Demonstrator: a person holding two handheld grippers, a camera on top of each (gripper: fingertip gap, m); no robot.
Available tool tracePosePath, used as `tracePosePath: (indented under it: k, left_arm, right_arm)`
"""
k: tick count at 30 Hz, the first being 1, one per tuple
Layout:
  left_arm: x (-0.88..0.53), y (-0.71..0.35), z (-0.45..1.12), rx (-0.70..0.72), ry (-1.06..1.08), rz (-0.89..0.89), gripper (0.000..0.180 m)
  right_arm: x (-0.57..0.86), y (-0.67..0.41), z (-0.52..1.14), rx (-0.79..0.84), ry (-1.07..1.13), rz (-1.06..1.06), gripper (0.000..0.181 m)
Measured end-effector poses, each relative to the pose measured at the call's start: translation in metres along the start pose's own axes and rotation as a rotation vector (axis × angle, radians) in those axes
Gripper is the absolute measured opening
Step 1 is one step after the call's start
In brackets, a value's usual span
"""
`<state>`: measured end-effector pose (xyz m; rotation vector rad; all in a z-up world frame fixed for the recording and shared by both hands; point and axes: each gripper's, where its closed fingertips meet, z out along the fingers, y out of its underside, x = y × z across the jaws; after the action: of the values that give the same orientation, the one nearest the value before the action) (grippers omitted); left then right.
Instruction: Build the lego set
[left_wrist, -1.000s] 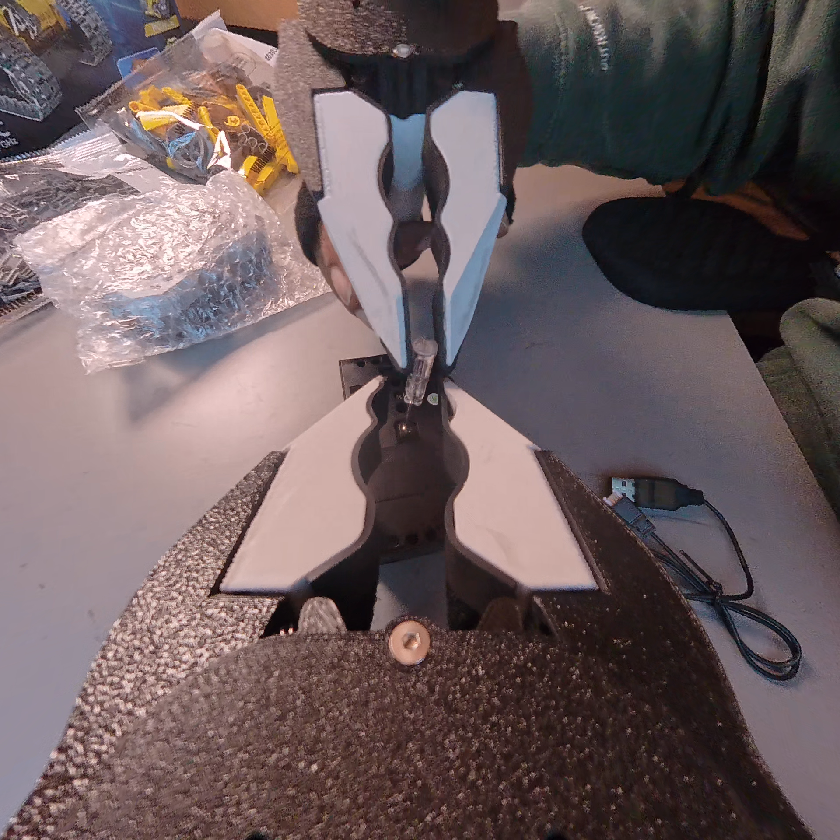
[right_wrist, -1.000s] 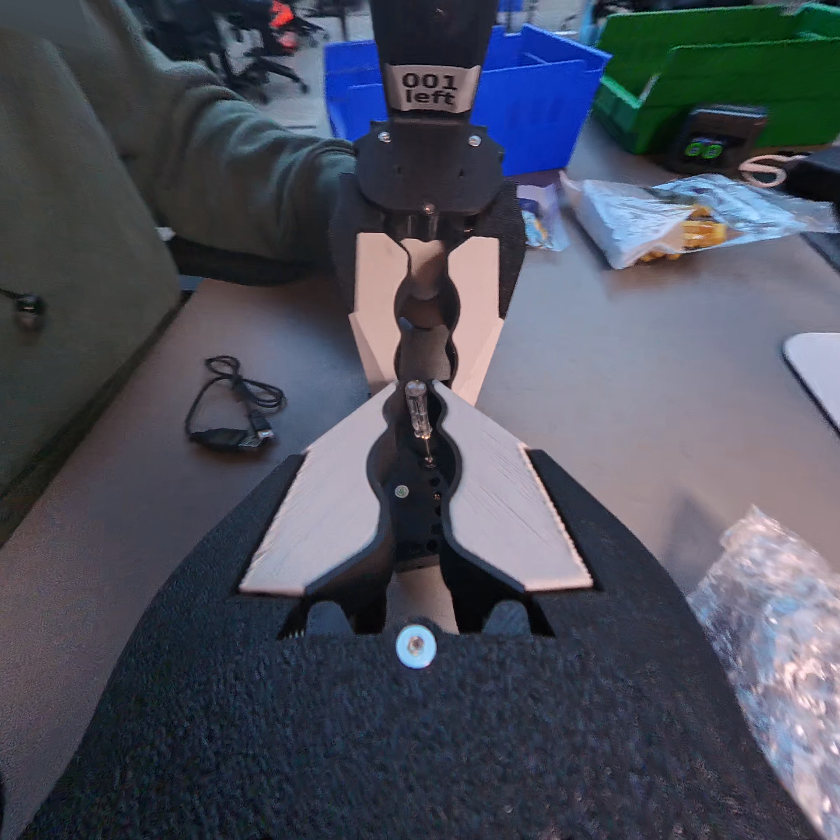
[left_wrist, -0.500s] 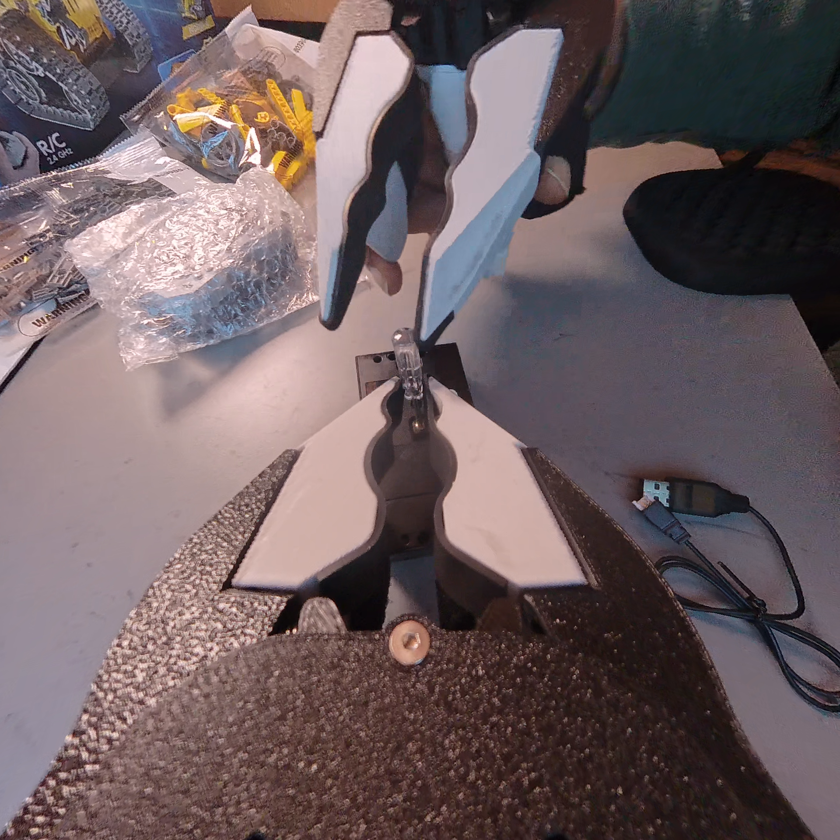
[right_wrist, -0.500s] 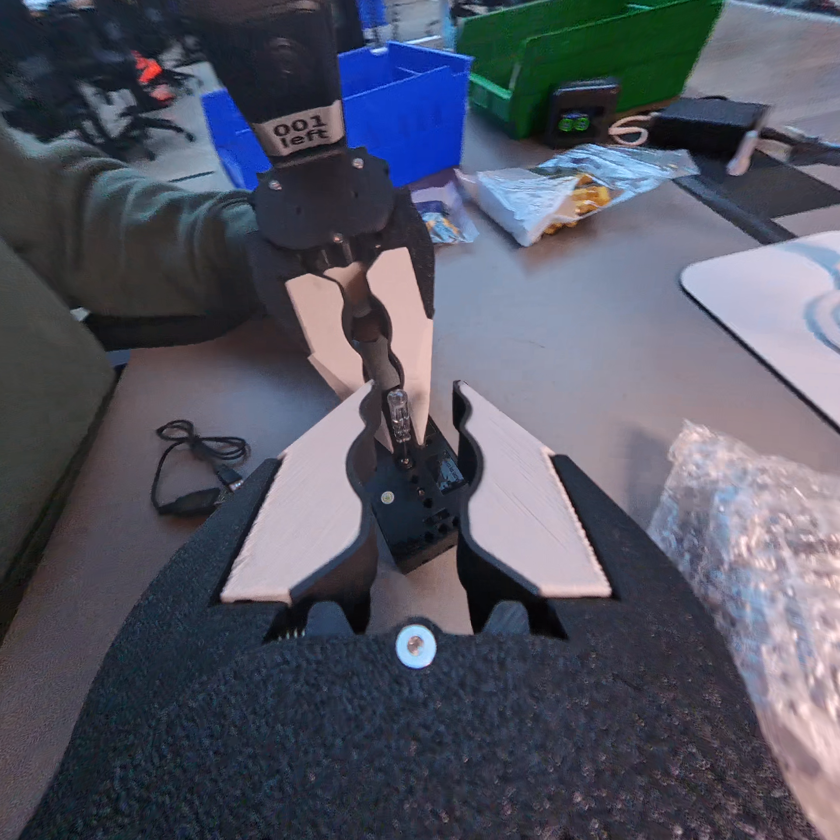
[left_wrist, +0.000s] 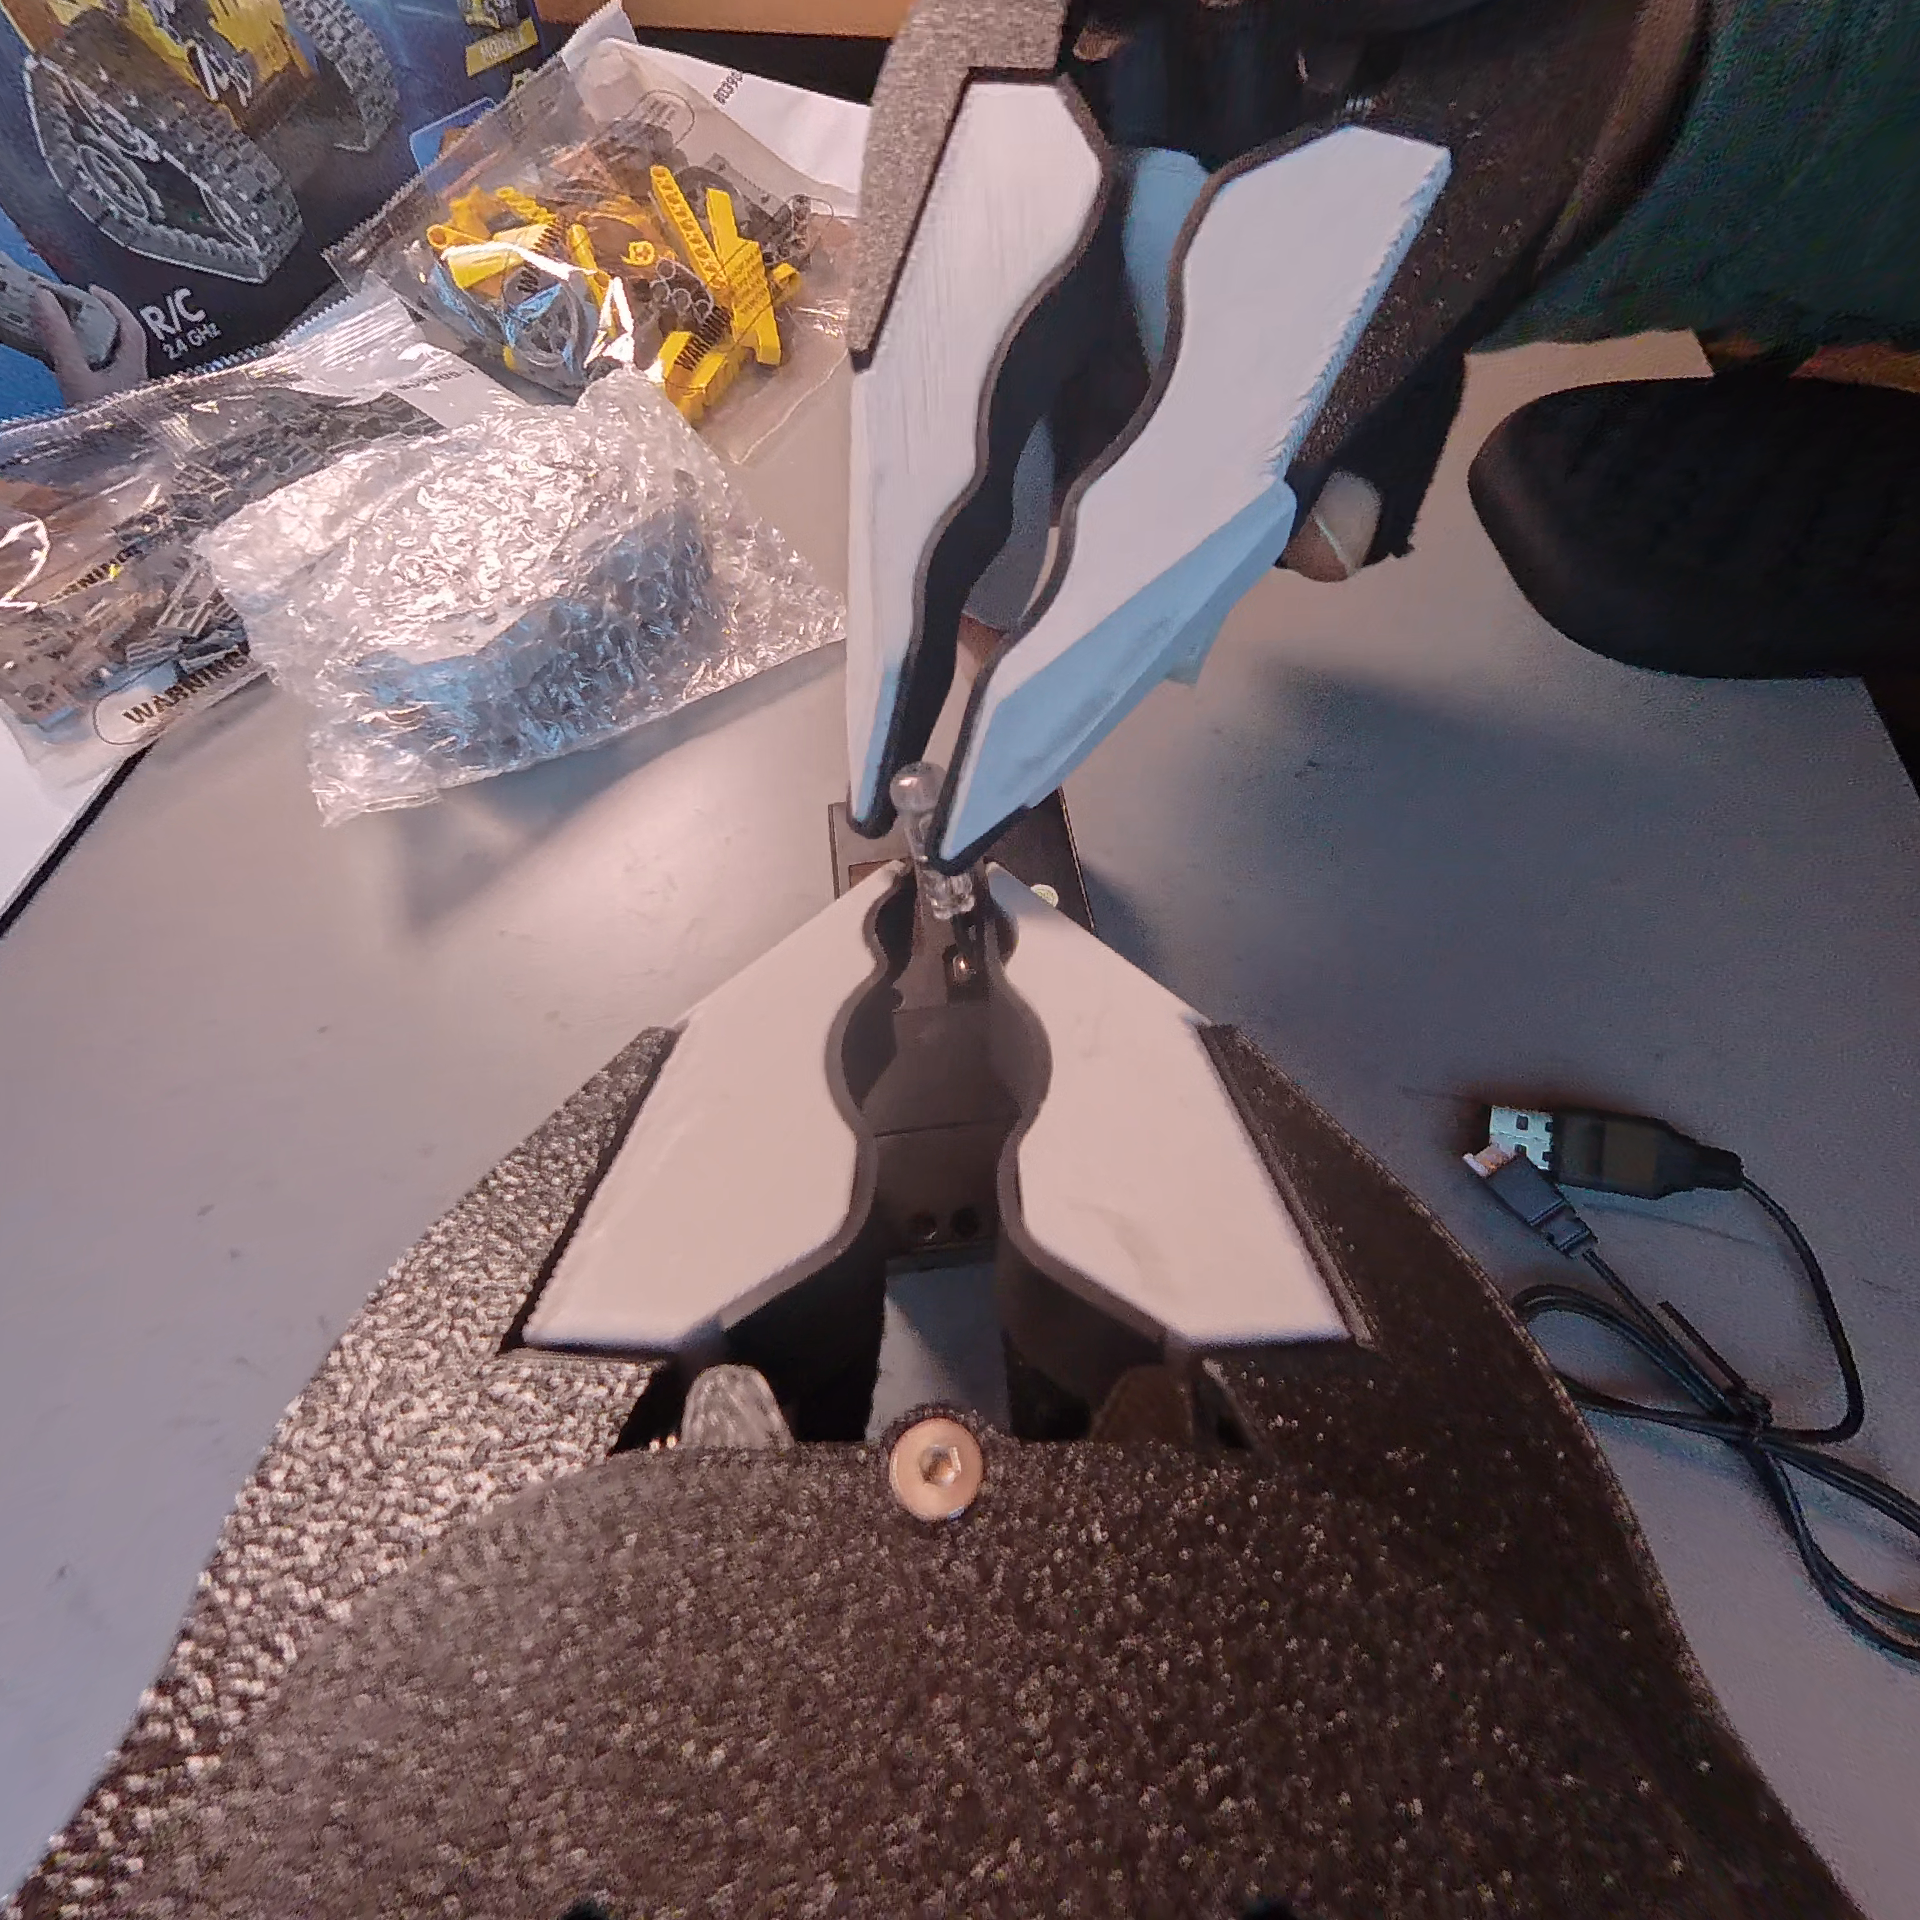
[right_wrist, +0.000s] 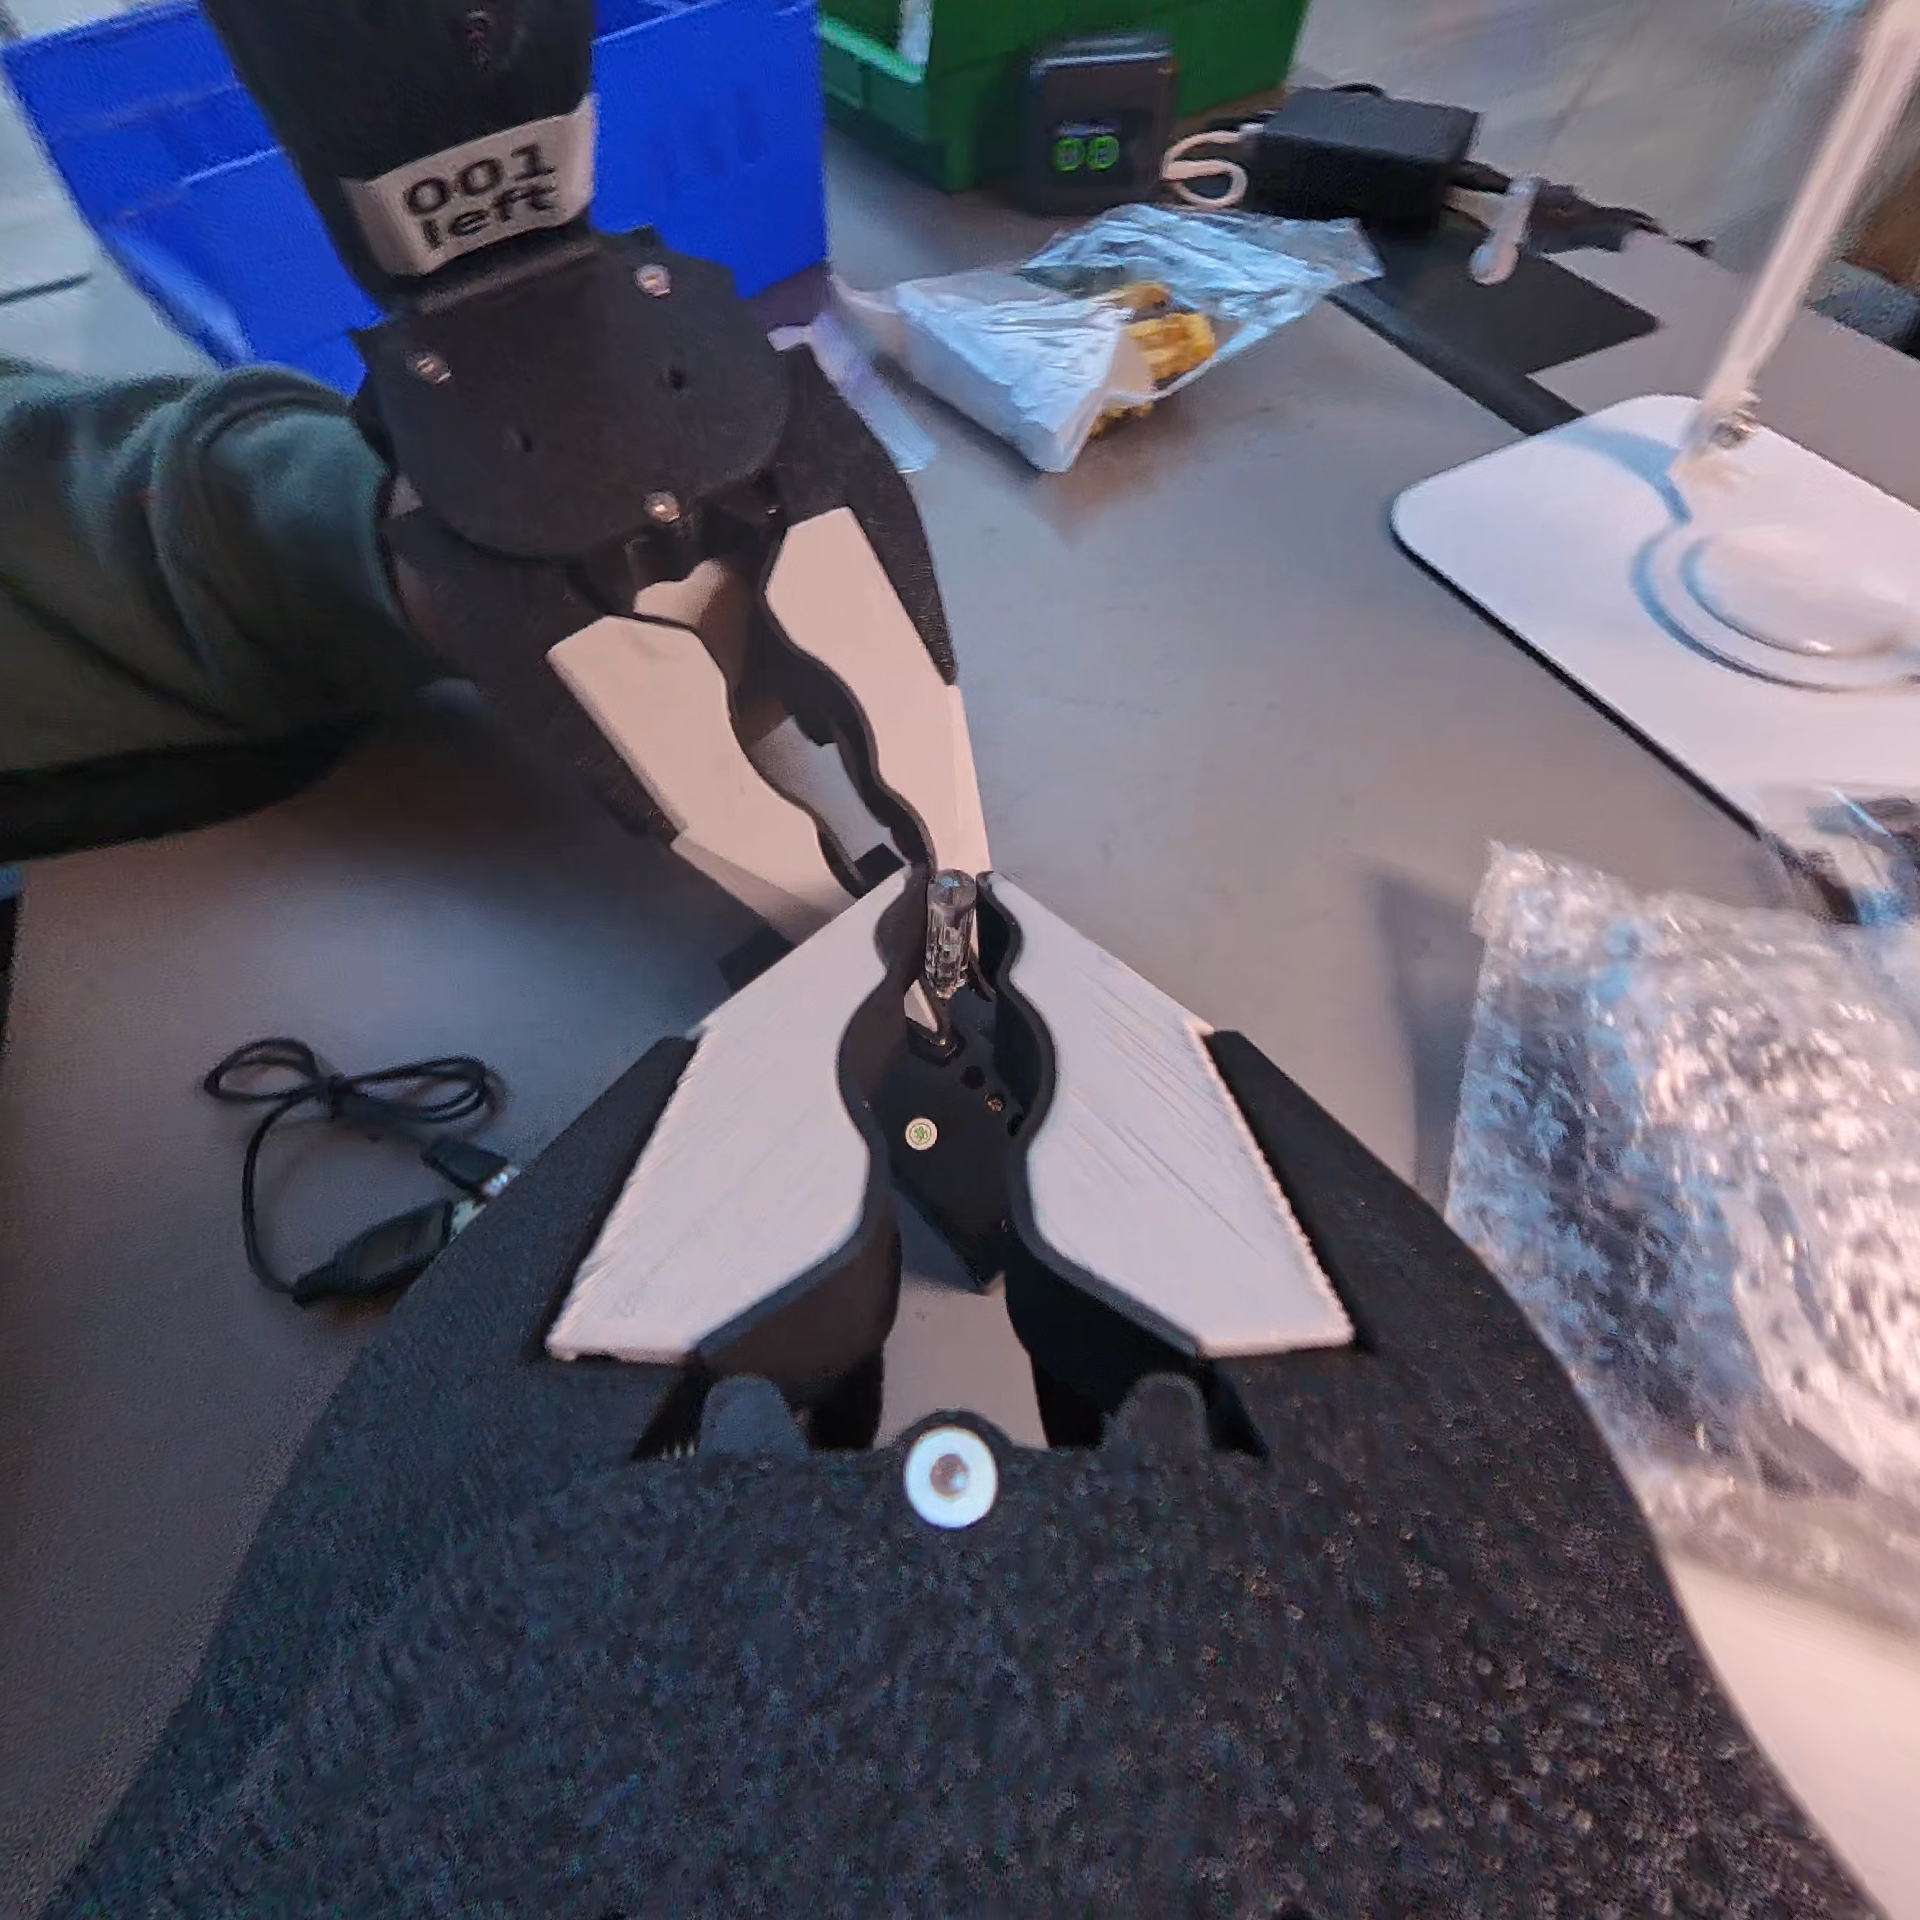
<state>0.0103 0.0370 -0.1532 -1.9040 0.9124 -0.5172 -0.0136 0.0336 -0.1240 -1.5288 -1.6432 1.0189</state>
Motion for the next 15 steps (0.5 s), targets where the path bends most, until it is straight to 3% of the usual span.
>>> tracePosePath:
  k: [5, 9, 12, 15]
  left_arm:
    - [0.0003, -0.0023, -0.0015, 0.015, 0.053, 0.006, 0.017]
    - [0.0005, 0.0017, 0.0006, 0.001, 0.068, 0.017, 0.016]
    - [0.0011, 0.0017, 0.0016, 0.000, 0.067, 0.028, 0.009]
    - [-0.0005, 0.0020, 0.0014, -0.002, 0.049, 0.019, 0.009]
  right_arm:
    - [-0.0081, 0.0001, 0.0001, -0.030, -0.375, -0.250, 0.007]
    - [-0.0103, 0.0011, -0.0013, -0.034, -0.617, -0.267, 0.007]
    - [-0.0092, 0.0012, -0.0017, -0.036, -0.707, -0.235, 0.007]
    - [-0.0077, -0.0001, -0.0002, -0.016, -0.661, -0.213, 0.007]
